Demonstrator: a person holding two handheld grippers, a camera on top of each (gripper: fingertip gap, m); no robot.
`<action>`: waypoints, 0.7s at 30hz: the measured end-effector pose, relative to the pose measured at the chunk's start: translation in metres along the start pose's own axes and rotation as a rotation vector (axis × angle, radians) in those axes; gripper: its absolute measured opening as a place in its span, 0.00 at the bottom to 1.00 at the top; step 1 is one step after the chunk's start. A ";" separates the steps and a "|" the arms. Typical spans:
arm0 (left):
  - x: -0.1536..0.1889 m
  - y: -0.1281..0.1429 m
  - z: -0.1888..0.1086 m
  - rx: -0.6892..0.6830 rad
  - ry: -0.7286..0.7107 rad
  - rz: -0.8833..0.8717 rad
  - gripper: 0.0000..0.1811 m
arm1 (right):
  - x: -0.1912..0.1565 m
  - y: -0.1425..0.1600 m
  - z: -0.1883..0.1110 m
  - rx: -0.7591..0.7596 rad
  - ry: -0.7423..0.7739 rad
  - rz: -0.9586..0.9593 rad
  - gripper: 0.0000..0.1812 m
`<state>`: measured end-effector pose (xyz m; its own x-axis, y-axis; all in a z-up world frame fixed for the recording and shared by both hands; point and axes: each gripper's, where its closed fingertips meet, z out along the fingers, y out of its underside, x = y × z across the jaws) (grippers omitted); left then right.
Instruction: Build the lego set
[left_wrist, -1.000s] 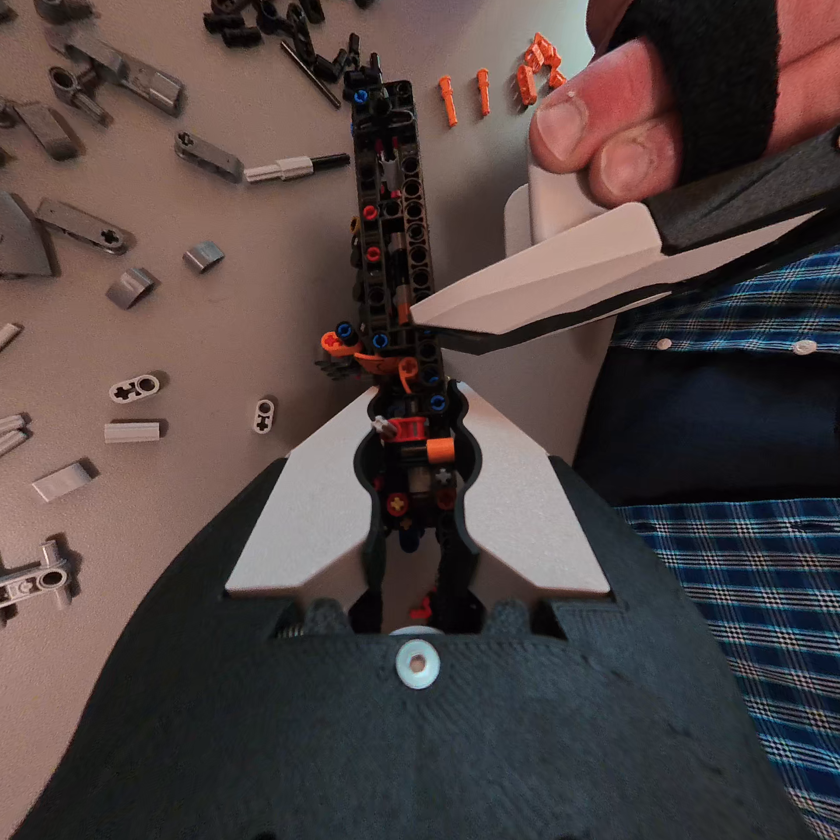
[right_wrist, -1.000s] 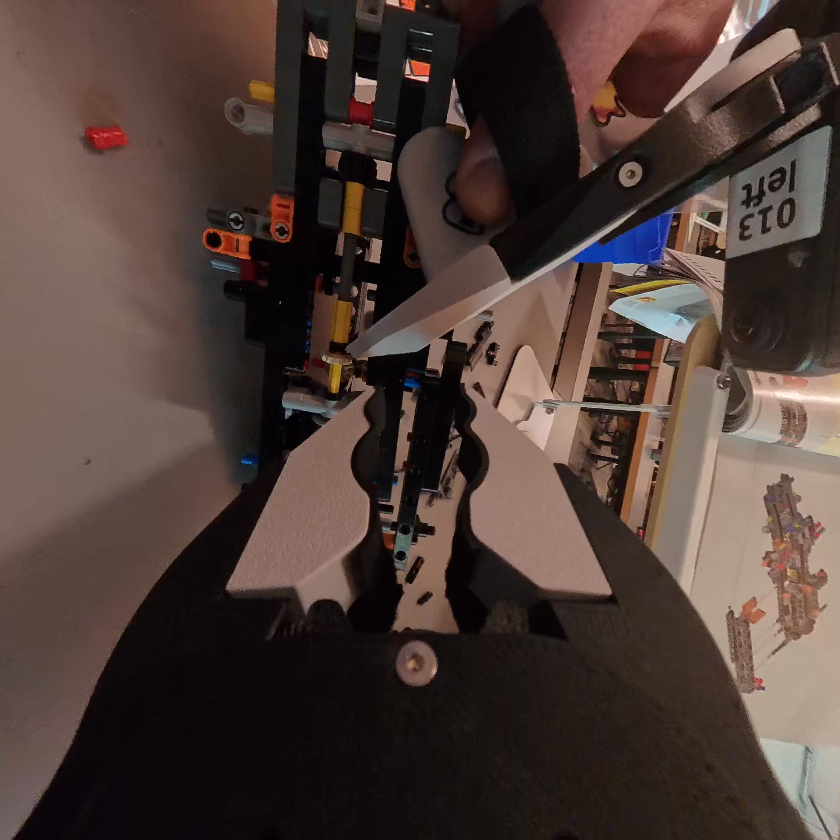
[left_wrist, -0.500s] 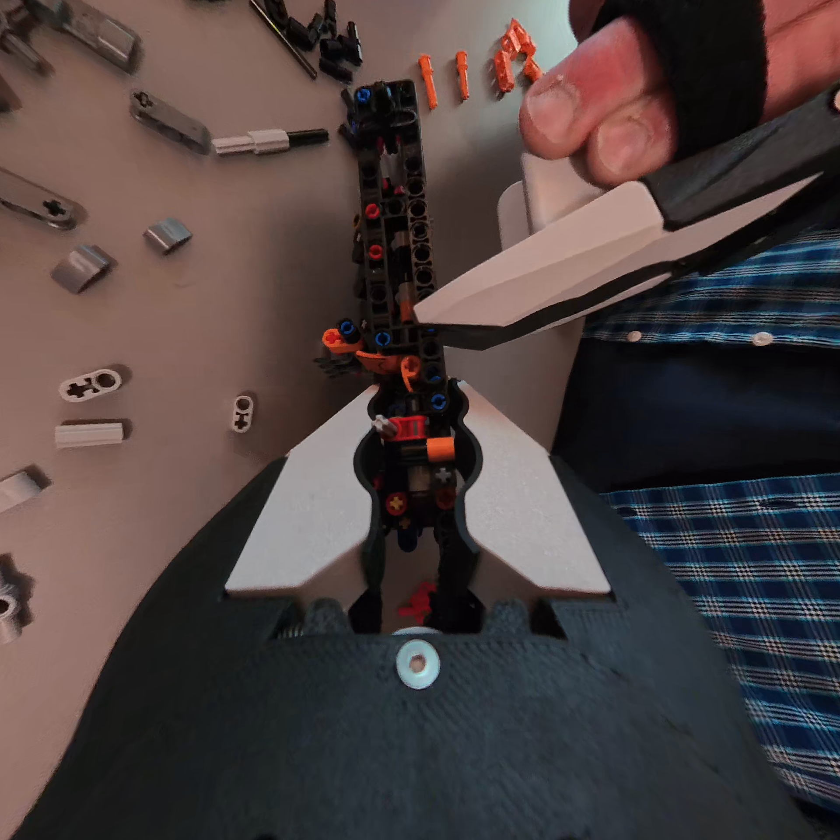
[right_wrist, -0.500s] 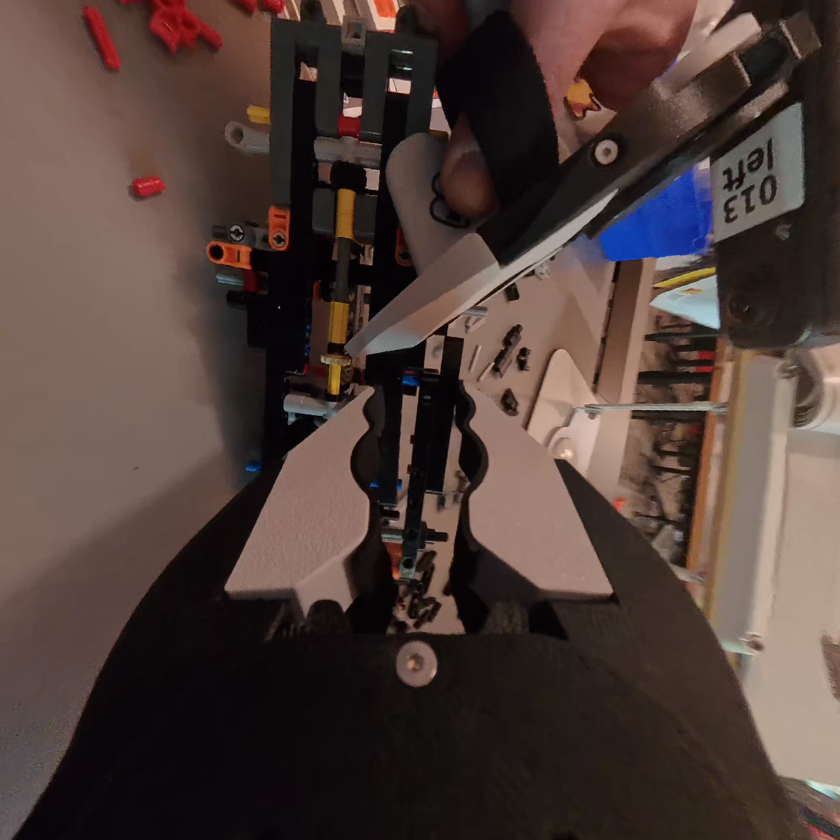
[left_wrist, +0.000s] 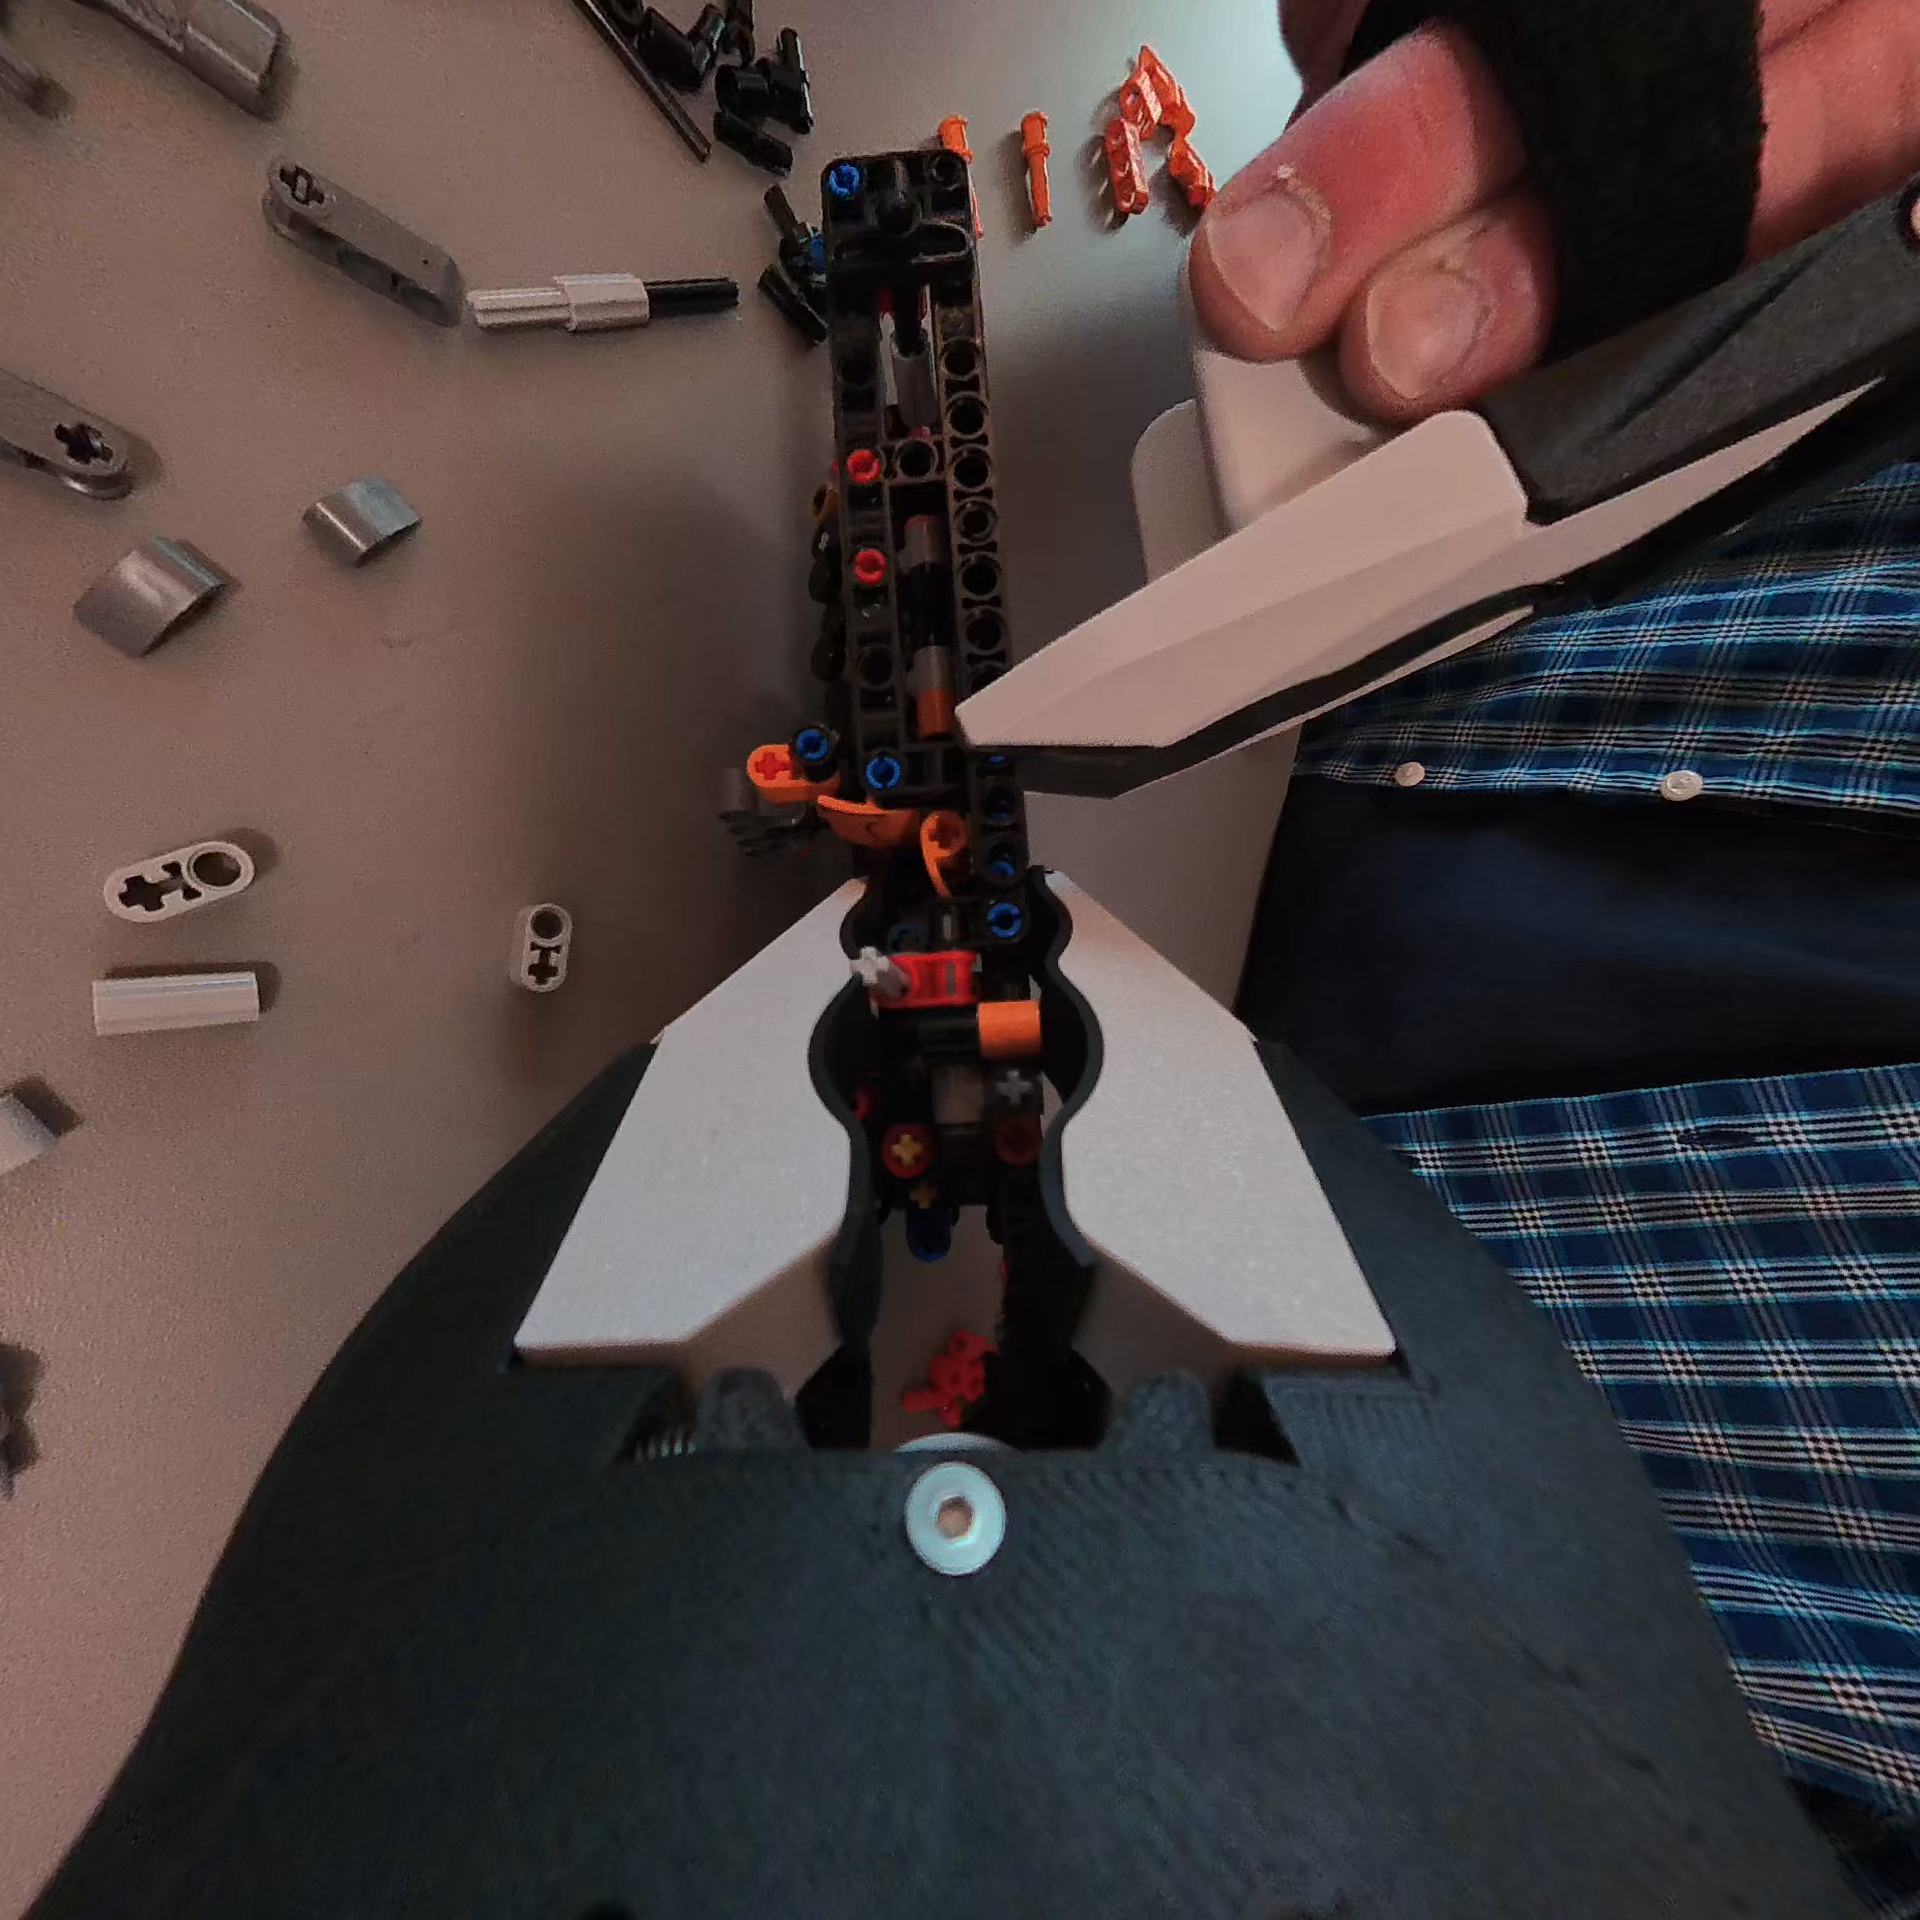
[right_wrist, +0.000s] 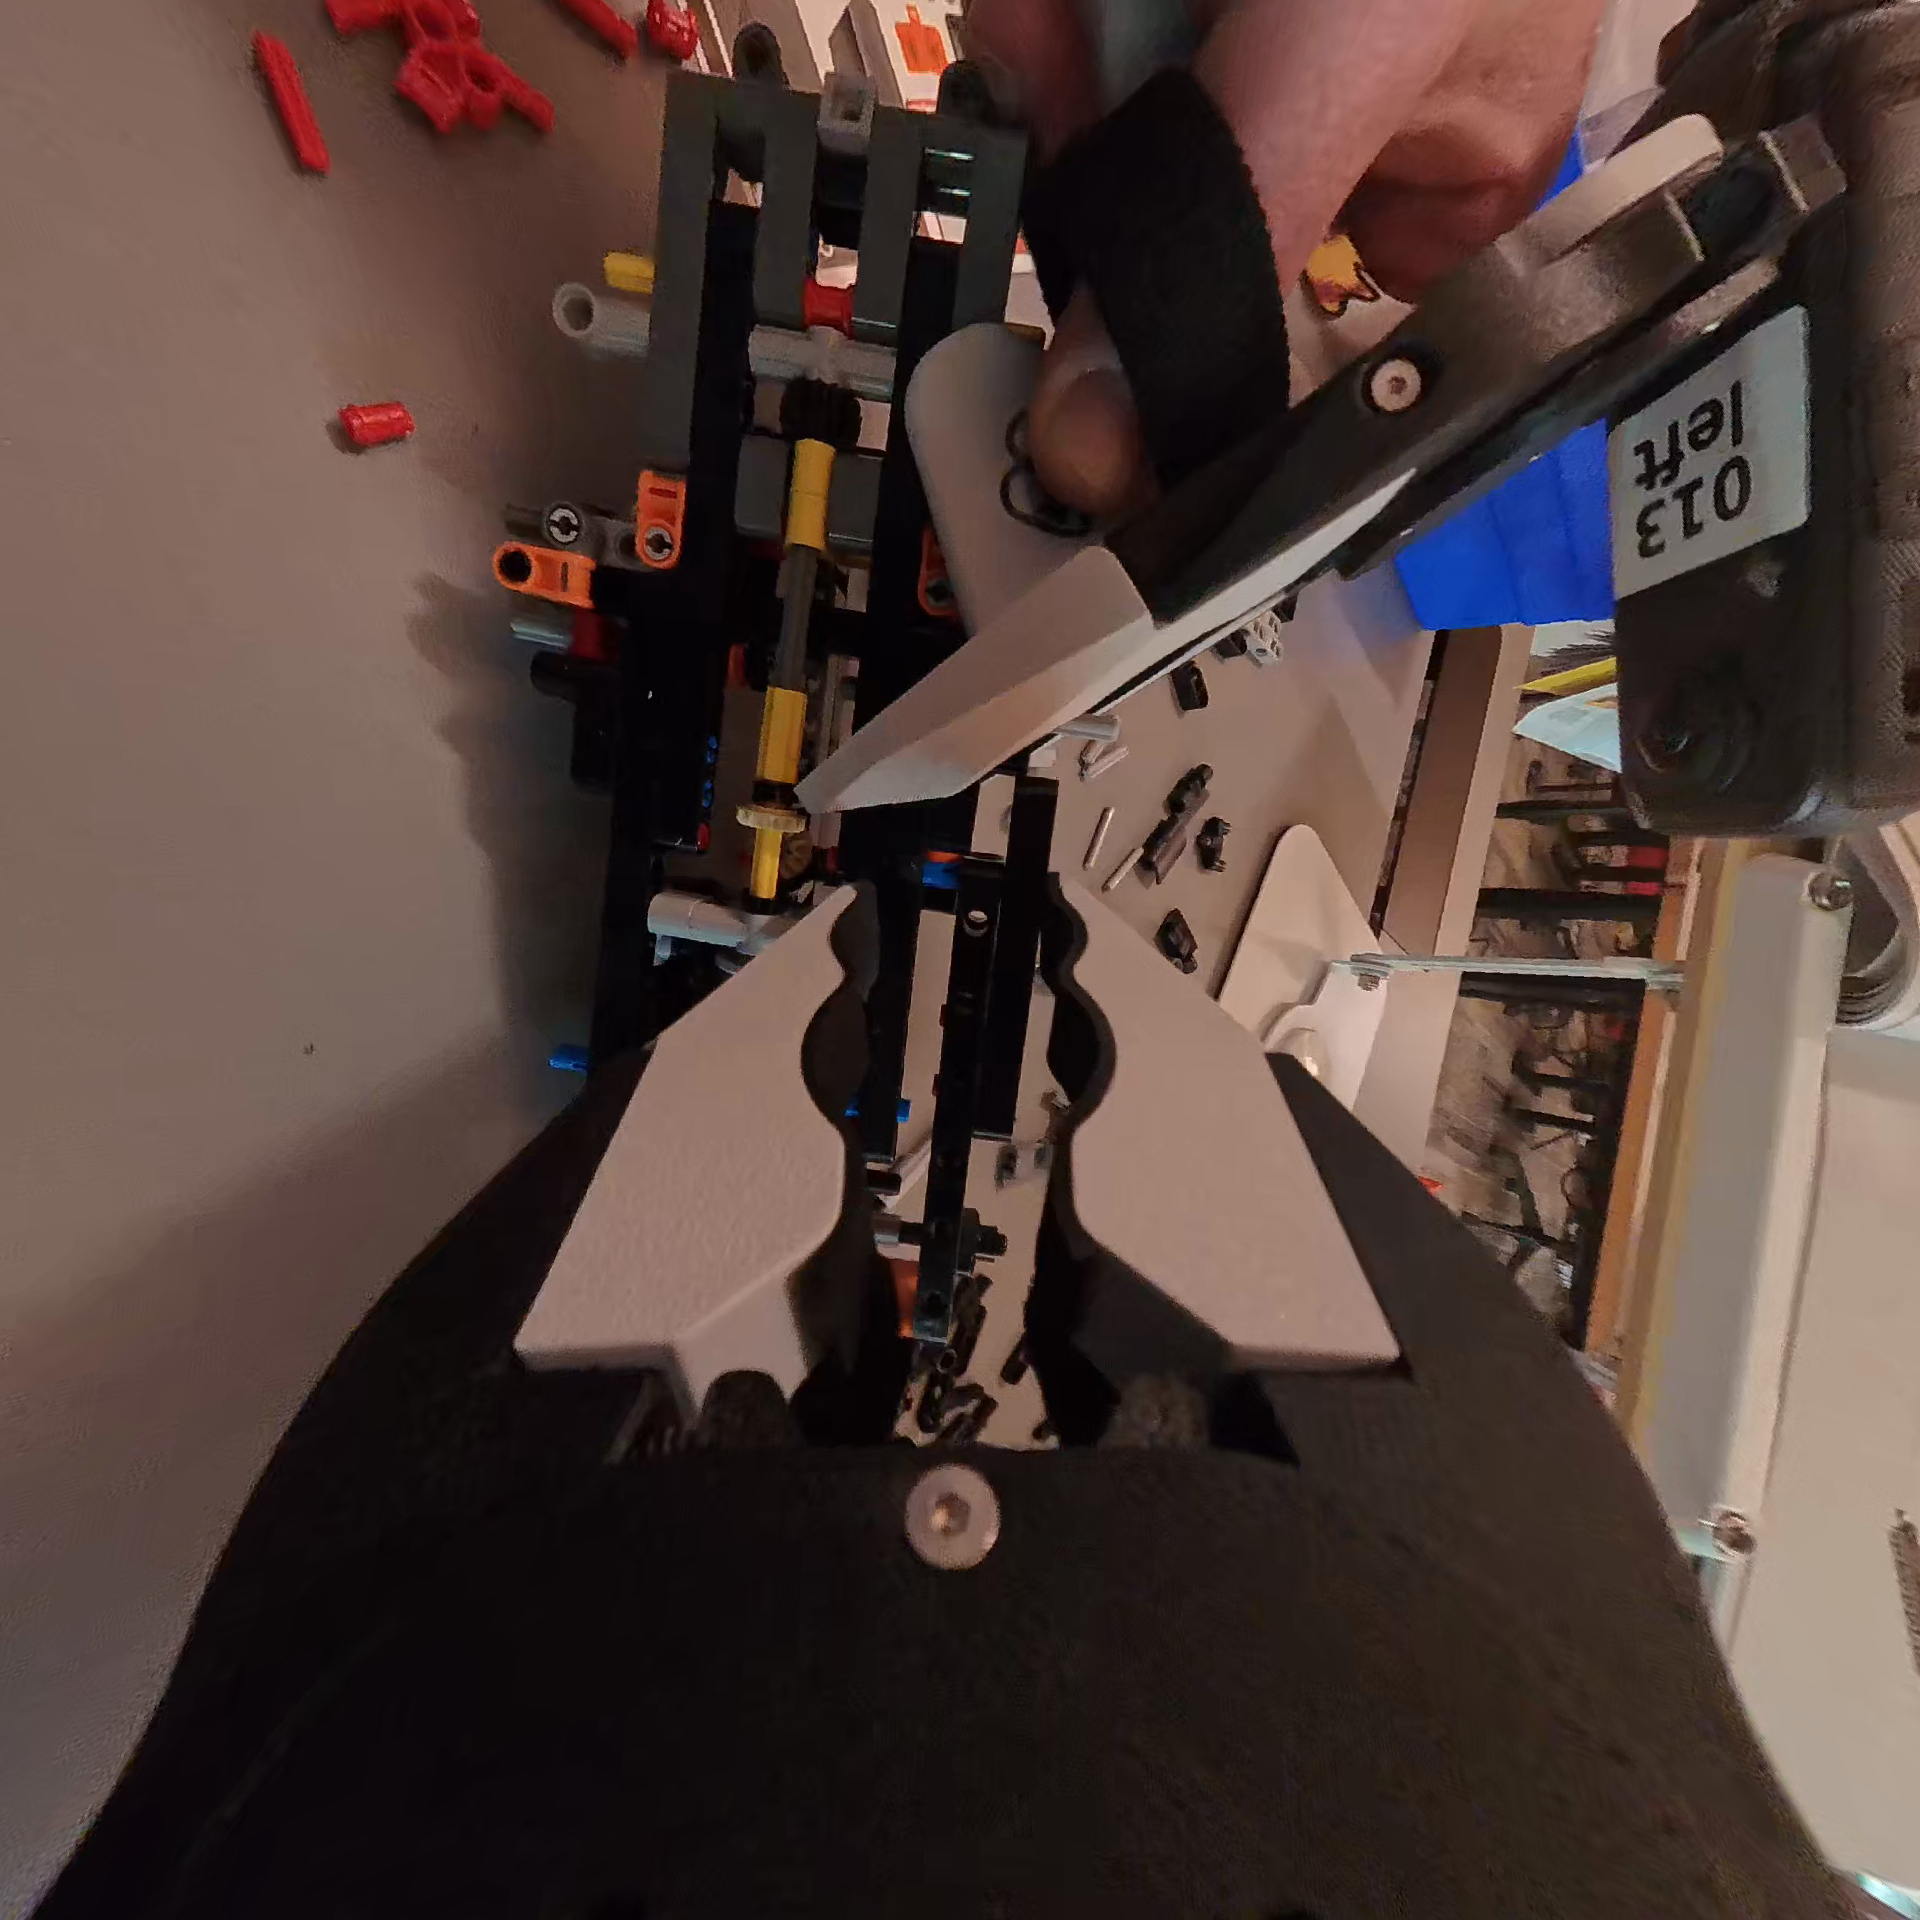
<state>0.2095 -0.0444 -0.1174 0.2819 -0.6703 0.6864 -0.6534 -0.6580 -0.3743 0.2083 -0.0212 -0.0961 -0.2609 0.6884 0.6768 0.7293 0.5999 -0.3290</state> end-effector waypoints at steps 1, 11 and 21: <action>-0.001 0.000 0.000 -0.003 -0.008 0.001 0.14 | 0.000 0.000 0.000 -0.013 0.009 -0.018 0.15; -0.002 -0.001 -0.001 -0.010 -0.042 -0.001 0.14 | -0.002 0.001 0.002 -0.068 0.042 -0.049 0.11; 0.006 -0.003 -0.002 0.025 -0.124 0.102 0.14 | 0.022 0.012 -0.053 0.101 0.005 0.314 0.26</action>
<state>0.2120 -0.0454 -0.1112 0.3007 -0.7702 0.5625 -0.6659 -0.5918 -0.4543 0.2446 -0.0207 -0.0500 -0.0301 0.8443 0.5351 0.7073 0.3963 -0.5854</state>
